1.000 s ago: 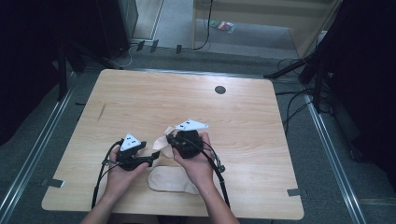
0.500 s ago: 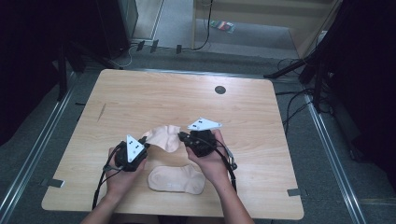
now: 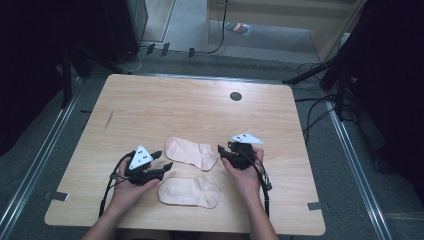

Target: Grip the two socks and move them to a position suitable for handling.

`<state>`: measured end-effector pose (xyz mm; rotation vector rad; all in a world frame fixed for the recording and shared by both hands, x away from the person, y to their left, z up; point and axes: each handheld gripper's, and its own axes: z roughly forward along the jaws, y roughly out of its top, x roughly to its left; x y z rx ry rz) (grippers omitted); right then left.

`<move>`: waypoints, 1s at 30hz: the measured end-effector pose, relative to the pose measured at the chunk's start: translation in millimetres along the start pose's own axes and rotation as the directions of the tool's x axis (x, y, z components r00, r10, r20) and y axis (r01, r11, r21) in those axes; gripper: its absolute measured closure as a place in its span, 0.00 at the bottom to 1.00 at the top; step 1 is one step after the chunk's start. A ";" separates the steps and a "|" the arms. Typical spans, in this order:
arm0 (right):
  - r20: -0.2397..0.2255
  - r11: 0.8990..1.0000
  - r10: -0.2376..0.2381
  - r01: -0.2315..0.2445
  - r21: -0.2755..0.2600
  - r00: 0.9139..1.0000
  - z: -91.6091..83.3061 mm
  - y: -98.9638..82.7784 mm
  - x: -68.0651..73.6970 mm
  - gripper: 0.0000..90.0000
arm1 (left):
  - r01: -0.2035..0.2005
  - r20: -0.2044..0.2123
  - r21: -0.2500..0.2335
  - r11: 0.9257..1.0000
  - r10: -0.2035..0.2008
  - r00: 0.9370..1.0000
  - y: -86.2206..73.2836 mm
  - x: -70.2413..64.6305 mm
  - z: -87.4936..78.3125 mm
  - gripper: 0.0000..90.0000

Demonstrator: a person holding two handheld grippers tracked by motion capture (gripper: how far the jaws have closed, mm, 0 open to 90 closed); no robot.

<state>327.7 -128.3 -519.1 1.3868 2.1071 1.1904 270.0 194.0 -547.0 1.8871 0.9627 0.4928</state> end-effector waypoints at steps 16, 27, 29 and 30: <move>-0.076 0.999 -0.033 0.036 0.039 0.997 10.1 -17.0 25.5 0.58 | 0.187 -0.108 -0.036 0.982 -0.189 0.976 19.1 33.7 16.1 0.48; -0.078 0.993 -0.090 0.095 0.066 0.993 21.8 -20.8 36.9 0.62 | 0.147 -0.150 0.050 0.988 -0.138 0.979 20.3 21.0 36.3 0.67; -0.072 0.991 -0.112 0.117 0.069 0.991 22.2 -21.7 37.9 0.68 | 0.132 -0.161 0.071 0.989 -0.119 0.980 20.4 18.1 38.4 0.74; -0.072 0.991 -0.112 0.117 0.069 0.991 22.2 -21.7 37.9 0.68 | 0.119 -0.168 0.084 0.989 -0.104 0.980 20.5 16.4 39.1 0.74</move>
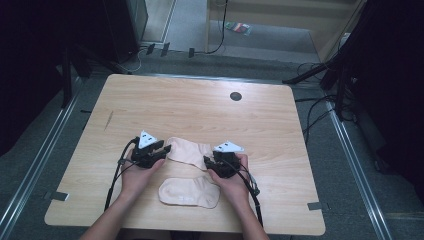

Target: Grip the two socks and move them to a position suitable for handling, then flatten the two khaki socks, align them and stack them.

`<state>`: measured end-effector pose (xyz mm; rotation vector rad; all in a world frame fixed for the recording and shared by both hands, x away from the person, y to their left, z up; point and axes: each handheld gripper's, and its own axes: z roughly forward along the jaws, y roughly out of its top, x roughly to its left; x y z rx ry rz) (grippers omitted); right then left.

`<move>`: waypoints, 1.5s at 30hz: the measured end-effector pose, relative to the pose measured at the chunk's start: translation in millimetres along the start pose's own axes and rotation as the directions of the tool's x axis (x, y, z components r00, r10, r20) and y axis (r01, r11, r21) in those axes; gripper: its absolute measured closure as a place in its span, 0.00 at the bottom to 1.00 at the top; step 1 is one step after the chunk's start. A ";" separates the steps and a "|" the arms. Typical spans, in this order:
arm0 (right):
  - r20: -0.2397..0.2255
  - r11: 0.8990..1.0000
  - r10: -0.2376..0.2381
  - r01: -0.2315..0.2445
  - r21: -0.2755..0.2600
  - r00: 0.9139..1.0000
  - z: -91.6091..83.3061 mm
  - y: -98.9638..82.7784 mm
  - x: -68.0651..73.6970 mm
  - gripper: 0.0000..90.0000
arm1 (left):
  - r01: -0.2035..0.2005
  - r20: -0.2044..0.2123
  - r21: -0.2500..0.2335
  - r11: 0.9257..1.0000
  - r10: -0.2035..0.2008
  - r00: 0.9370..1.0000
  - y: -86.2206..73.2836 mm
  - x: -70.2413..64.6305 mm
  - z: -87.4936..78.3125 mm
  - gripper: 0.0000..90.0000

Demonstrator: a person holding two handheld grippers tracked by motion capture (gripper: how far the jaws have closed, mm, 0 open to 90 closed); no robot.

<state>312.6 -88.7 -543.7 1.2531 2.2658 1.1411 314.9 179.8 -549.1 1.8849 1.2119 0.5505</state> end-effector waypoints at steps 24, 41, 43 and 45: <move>0.092 0.999 0.020 -0.016 -0.047 0.996 -2.1 0.5 -17.0 0.85 | 0.069 0.077 0.045 0.997 -0.072 0.994 -14.8 -6.0 -22.3 0.74; 0.068 0.995 0.097 -0.095 -0.028 0.993 2.4 -4.0 -17.0 0.72 | 0.128 0.032 0.085 0.988 -0.131 0.991 -1.4 -0.5 -2.3 0.87; 0.086 0.997 0.070 -0.069 -0.025 0.994 2.3 -4.6 -14.9 0.82 | 0.117 0.019 0.089 0.989 -0.119 0.993 -1.7 -0.5 -3.6 0.98; 0.077 0.998 0.055 -0.053 -0.023 0.996 1.9 -5.8 -12.7 0.93 | 0.113 0.025 0.078 0.990 -0.116 0.993 -2.4 -1.4 -5.9 1.00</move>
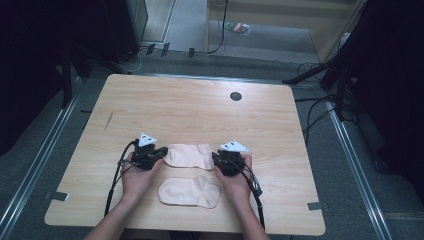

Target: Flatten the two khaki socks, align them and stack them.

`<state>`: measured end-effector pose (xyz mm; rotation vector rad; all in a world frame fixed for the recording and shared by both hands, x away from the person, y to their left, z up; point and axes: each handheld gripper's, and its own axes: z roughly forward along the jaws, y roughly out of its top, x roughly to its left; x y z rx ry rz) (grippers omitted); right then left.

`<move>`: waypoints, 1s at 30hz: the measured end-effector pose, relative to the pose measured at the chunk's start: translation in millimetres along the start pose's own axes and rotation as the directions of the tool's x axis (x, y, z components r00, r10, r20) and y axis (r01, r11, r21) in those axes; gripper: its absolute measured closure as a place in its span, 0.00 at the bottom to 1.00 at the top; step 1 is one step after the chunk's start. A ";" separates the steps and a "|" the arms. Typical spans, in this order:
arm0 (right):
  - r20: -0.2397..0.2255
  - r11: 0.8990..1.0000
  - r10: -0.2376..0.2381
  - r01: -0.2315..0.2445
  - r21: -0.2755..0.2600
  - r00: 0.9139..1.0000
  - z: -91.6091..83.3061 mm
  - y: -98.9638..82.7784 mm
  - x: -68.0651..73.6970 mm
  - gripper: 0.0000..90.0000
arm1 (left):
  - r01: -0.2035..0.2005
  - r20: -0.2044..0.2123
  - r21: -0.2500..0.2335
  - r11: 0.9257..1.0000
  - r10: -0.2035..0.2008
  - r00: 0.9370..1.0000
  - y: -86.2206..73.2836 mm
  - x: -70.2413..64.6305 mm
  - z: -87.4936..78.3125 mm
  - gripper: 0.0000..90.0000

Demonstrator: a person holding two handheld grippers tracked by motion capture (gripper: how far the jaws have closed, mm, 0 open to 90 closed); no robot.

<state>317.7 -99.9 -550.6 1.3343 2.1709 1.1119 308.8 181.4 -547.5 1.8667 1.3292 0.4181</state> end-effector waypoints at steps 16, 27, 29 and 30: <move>-0.035 0.996 -0.005 0.002 -0.087 0.999 -48.5 12.0 9.8 0.98 | -0.007 0.093 -0.096 0.995 0.016 0.996 -8.3 -15.8 -50.2 1.00; -0.075 0.996 -0.033 0.027 -0.087 0.997 -86.1 0.0 27.9 0.98 | -0.035 0.101 -0.117 0.993 0.047 0.994 -30.4 -26.5 -85.7 1.00; -0.084 0.997 -0.035 0.028 -0.077 0.996 -89.5 -5.4 30.2 0.98 | -0.030 0.111 -0.106 0.994 0.041 0.993 -37.6 -28.3 -88.8 1.00; -0.087 0.997 -0.034 0.028 -0.073 0.996 -91.3 -8.3 31.8 0.98 | -0.031 0.109 -0.099 0.995 0.042 0.993 -41.3 -29.7 -89.8 1.00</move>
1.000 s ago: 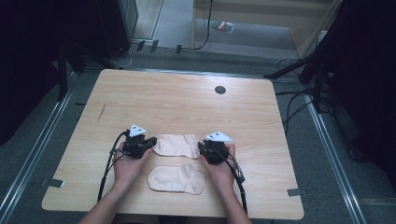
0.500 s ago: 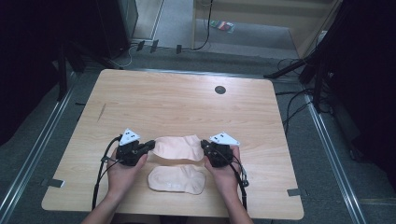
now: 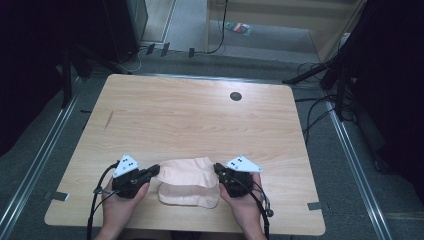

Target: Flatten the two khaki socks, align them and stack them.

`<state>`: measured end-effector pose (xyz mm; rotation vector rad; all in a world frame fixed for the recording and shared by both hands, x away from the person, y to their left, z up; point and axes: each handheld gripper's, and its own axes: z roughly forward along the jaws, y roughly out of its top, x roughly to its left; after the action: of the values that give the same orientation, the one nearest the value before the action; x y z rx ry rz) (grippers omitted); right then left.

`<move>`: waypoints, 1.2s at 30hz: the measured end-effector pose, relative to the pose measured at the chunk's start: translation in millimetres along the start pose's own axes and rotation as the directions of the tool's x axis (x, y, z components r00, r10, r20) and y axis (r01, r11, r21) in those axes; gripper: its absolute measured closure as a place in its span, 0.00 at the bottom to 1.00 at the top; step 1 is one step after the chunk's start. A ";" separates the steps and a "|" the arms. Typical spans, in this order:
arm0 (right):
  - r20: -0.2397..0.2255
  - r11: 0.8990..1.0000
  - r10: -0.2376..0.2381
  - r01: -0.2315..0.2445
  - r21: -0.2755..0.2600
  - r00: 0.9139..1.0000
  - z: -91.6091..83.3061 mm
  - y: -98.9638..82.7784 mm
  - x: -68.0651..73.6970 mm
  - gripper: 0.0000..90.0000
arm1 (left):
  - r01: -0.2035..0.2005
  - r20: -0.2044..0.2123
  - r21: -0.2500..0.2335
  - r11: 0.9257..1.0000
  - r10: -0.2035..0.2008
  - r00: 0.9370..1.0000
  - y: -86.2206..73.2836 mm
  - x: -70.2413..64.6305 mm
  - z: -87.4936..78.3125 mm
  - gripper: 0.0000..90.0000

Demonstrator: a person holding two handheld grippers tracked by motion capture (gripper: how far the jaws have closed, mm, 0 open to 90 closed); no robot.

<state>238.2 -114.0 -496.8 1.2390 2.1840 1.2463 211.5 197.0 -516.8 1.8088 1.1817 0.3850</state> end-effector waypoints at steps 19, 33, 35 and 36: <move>0.005 0.999 -0.017 0.017 0.048 1.000 -13.8 -39.0 7.4 0.98 | -0.037 0.012 0.031 0.999 0.037 0.999 -35.1 -4.8 -3.6 0.99; -0.033 0.999 -0.006 0.008 0.051 0.999 -9.4 -40.1 7.6 0.97 | -0.046 0.049 0.041 0.998 0.044 0.998 -36.2 -6.5 0.2 0.97; -0.037 0.999 -0.003 0.005 0.050 0.999 -11.4 -39.5 7.5 0.97 | -0.047 0.048 0.038 0.998 0.045 0.998 -35.9 -6.8 -0.3 0.97; -0.041 0.999 -0.003 0.005 0.049 0.999 -12.6 -39.1 7.7 0.97 | -0.044 0.050 0.037 0.998 0.042 0.998 -35.7 -7.2 -0.7 0.97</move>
<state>205.4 -123.6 -520.9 1.2376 2.2575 1.2340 187.5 195.8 -544.2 1.8688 1.1242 0.3424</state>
